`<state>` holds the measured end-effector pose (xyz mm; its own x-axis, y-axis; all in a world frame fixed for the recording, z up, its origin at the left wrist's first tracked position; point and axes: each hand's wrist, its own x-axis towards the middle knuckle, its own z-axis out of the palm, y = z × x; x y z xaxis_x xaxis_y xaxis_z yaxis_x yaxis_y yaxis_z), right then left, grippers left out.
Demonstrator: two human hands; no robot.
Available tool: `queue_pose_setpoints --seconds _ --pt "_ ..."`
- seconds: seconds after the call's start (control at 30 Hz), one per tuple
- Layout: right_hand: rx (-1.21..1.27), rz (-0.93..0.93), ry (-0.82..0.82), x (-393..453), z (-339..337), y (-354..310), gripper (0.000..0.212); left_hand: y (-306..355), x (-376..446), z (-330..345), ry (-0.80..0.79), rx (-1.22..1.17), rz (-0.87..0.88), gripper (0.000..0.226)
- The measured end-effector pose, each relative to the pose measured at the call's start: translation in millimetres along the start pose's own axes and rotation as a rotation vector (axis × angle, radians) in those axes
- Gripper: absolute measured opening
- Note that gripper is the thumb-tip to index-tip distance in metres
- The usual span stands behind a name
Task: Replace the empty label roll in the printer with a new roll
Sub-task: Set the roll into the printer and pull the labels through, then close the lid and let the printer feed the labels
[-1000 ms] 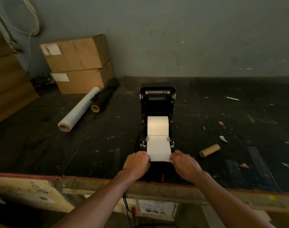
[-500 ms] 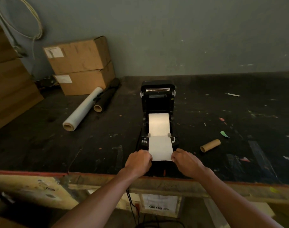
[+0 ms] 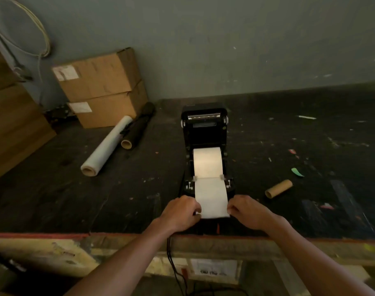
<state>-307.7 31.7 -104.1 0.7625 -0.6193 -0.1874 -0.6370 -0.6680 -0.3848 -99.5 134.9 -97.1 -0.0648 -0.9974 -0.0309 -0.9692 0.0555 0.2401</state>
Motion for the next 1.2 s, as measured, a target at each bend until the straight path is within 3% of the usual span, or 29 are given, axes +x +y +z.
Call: queue_pose_setpoints --seconds 0.17,0.5,0.6,0.73,0.93,1.07,1.2 --pt "0.121 0.040 0.101 20 -46 13 0.013 -30 40 -54 0.086 -0.140 -0.052 0.019" --pt "0.151 0.062 0.559 134 -195 14 0.051 -100 197 -175 0.537 -0.342 -0.156 0.057" --pt "0.211 0.105 0.631 156 -196 12 0.057 -101 225 -159 0.481 -0.442 -0.192 0.064" --pt "0.319 0.221 0.526 176 -181 18 0.070 -108 241 -137 0.364 -0.643 -0.257 0.067" --pt "0.440 0.283 0.481 206 -178 20 0.073 -117 256 -127 0.404 -0.927 -0.313 0.042" --pt "0.514 0.335 0.556 216 -170 26 0.059 -114 262 -114 0.374 -1.264 -0.389 0.036" --pt "0.449 0.345 0.648 222 -172 29 0.041 -116 266 -106 0.407 -1.411 -0.467 0.046"
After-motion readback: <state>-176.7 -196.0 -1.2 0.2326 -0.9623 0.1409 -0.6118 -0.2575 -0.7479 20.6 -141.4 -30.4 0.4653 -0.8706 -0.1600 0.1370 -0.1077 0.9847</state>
